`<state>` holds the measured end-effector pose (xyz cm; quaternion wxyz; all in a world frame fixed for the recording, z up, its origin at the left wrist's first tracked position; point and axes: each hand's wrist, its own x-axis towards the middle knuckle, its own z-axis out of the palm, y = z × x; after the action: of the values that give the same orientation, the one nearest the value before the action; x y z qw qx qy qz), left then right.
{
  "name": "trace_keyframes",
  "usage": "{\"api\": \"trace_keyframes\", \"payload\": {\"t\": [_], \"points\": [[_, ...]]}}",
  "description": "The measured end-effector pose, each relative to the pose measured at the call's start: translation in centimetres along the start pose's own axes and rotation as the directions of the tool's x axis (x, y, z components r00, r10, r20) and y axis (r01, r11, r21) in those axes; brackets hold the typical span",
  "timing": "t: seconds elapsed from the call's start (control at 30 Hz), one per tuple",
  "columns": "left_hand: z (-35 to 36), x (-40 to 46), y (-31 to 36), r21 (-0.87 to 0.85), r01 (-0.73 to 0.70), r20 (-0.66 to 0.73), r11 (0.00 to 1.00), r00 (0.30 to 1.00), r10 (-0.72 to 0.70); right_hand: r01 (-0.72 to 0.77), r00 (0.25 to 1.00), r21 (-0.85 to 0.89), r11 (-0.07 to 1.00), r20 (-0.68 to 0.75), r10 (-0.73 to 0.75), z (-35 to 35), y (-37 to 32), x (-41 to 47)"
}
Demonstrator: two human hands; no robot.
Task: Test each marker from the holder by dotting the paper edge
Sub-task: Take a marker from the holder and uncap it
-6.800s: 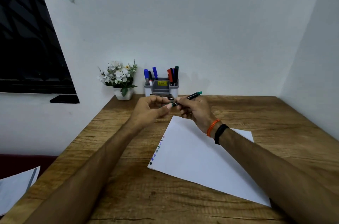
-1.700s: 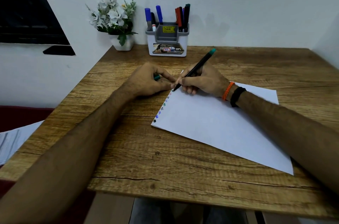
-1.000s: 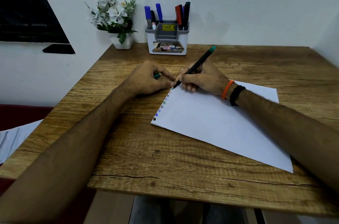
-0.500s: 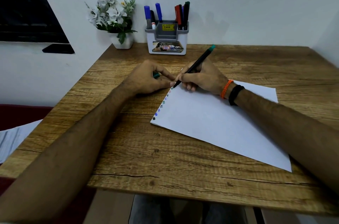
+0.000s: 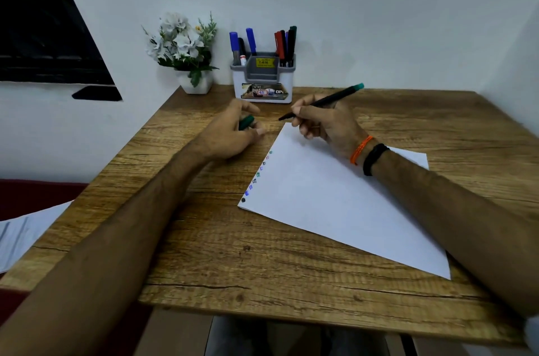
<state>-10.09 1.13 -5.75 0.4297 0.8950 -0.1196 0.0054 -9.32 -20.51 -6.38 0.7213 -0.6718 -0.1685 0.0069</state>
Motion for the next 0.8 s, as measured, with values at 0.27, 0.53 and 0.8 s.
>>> {"api": "trace_keyframes", "payload": {"t": [0.27,0.53,0.8], "points": [[0.13,0.04,0.03,-0.153,-0.199,-0.117,0.968,0.976,0.183,-0.07,0.995,0.081,0.994,0.079,0.063,-0.01,-0.79,-0.38],[0.48,-0.11,0.27,-0.263,-0.21,-0.135,0.942,0.974,0.179,-0.081,0.992,0.109,0.991,0.101,0.07,-0.22,-0.57,-0.19],[0.97,-0.35,0.62,-0.305,-0.209,-0.127,0.929,0.976,0.178,0.0,1.0,-0.014,1.0,-0.003,0.0,0.67,-0.06,-0.33]]}}
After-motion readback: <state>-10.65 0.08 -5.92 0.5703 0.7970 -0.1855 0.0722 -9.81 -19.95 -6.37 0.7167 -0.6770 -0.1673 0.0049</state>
